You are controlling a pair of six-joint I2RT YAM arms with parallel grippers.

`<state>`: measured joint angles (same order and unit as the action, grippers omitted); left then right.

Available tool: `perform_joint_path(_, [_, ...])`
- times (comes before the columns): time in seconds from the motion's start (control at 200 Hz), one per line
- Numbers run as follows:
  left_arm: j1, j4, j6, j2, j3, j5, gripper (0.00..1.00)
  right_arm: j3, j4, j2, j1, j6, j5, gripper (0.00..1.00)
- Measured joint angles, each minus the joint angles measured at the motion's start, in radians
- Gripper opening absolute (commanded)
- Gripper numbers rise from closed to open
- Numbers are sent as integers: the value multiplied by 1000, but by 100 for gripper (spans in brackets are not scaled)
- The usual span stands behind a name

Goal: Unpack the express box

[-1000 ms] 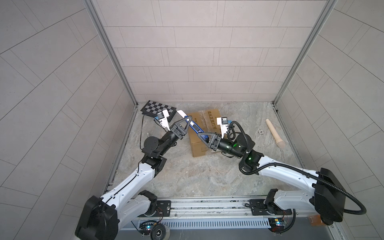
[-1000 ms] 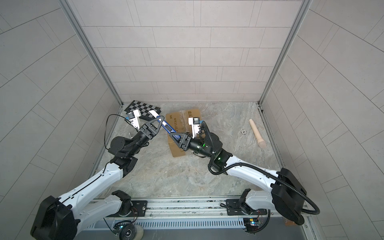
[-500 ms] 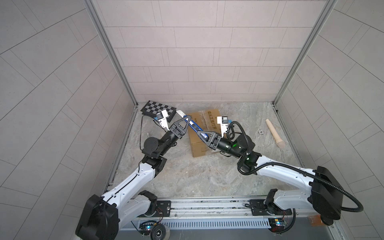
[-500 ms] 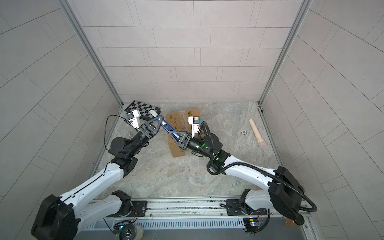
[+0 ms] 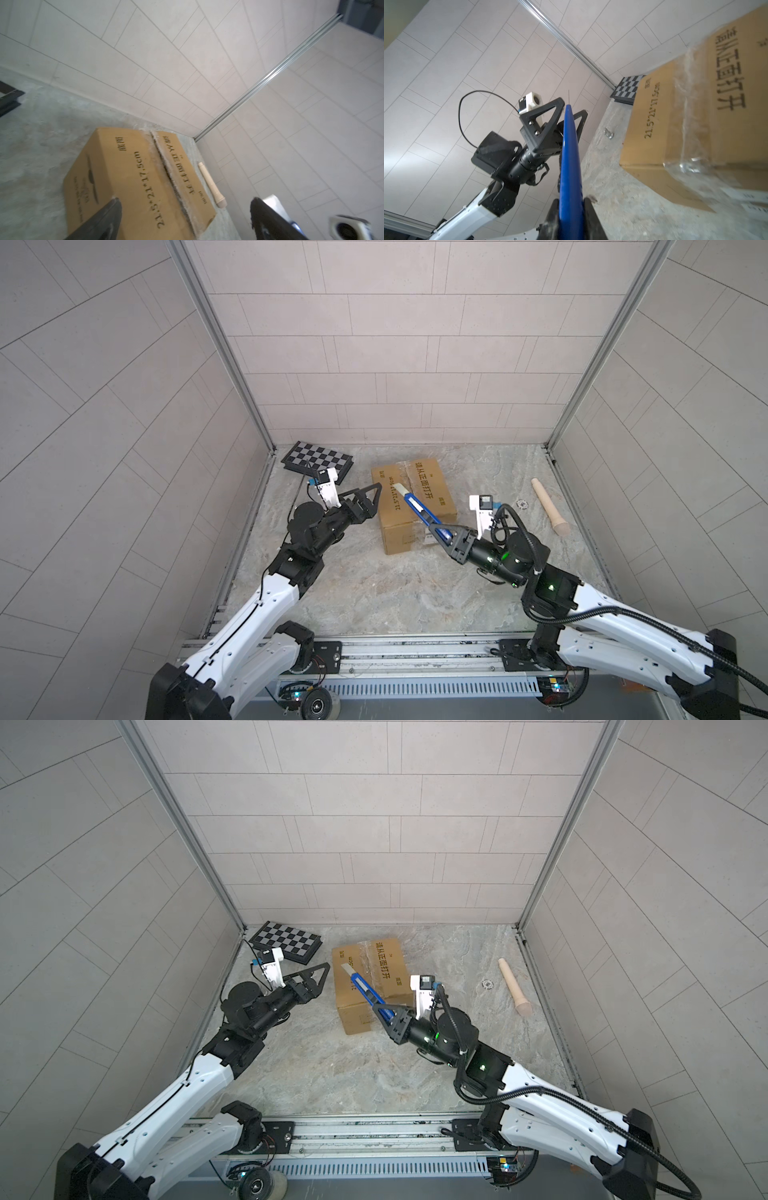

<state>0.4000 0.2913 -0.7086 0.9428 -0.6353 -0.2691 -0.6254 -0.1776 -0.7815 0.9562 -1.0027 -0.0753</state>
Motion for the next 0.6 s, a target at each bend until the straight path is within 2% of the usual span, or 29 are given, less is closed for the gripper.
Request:
perform_joint_path(0.09, [0, -40, 38, 64, 0, 5, 100, 46, 84, 36, 47, -1, 53, 0])
perform_joint_path(0.24, [0, -69, 72, 173, 0, 5, 99, 50, 187, 10, 80, -3, 127, 0])
perform_joint_path(0.355, [0, -76, 82, 240, 0, 6, 98, 61, 214, 22, 100, -19, 166, 0])
perform_joint_path(0.601, [0, -53, 76, 284, 0, 14, 98, 153, 266, 188, 106, -84, 240, 0])
